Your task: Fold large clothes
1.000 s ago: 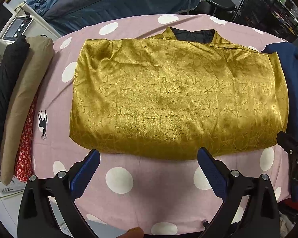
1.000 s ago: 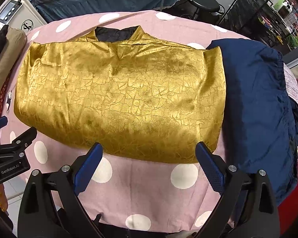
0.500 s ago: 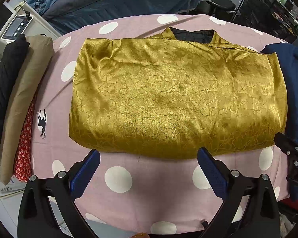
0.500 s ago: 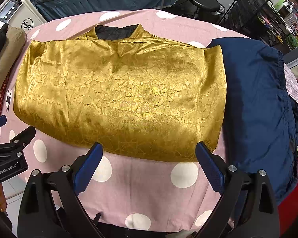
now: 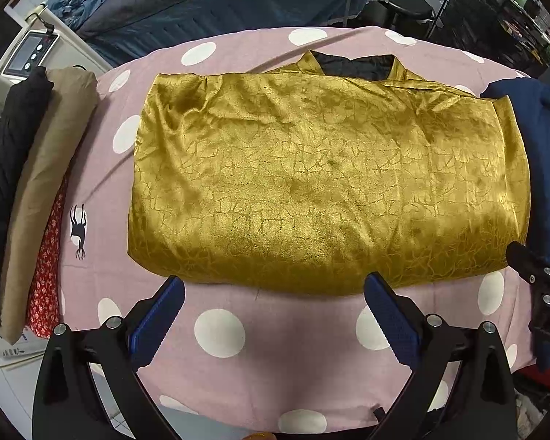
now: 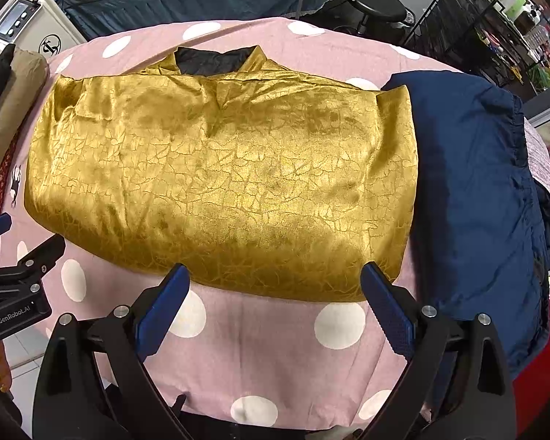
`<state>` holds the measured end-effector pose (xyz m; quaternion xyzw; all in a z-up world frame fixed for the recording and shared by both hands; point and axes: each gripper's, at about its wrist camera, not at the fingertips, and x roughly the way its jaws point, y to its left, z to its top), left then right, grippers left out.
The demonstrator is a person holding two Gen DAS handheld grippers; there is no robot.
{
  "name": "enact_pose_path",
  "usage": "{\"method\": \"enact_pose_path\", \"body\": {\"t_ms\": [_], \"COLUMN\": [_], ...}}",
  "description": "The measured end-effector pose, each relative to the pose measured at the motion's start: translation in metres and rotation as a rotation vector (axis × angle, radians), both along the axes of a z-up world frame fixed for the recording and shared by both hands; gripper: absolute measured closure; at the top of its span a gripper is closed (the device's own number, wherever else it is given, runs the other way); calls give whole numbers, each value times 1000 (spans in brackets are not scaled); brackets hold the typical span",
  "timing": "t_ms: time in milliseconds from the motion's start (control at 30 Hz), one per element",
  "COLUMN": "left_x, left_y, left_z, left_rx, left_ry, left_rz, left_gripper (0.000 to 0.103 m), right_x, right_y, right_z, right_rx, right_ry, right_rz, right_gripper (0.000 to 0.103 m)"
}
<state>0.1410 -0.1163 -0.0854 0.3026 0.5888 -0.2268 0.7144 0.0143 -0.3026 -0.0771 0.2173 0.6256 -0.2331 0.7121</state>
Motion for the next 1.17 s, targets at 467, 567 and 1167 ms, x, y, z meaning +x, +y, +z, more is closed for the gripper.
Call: {"method": "enact_pose_path", "body": {"t_ms": [467, 567, 1167], "left_x": [1, 0, -1], "left_y": [1, 1, 0], "left_z": [-2, -1, 4], "left_rx": [-5, -15, -12], "left_ry": [11, 5, -8], "left_rz": [10, 4, -16], "left_gripper": [7, 7, 7], "right_x": [2, 2, 3], "right_y": [0, 0, 3], "right_z": [-1, -1, -1], "right_rx": [-2, -5, -6], "right_ry": [2, 4, 3], "right_rz": [3, 5, 3], "right_gripper": [10, 10, 10]}}
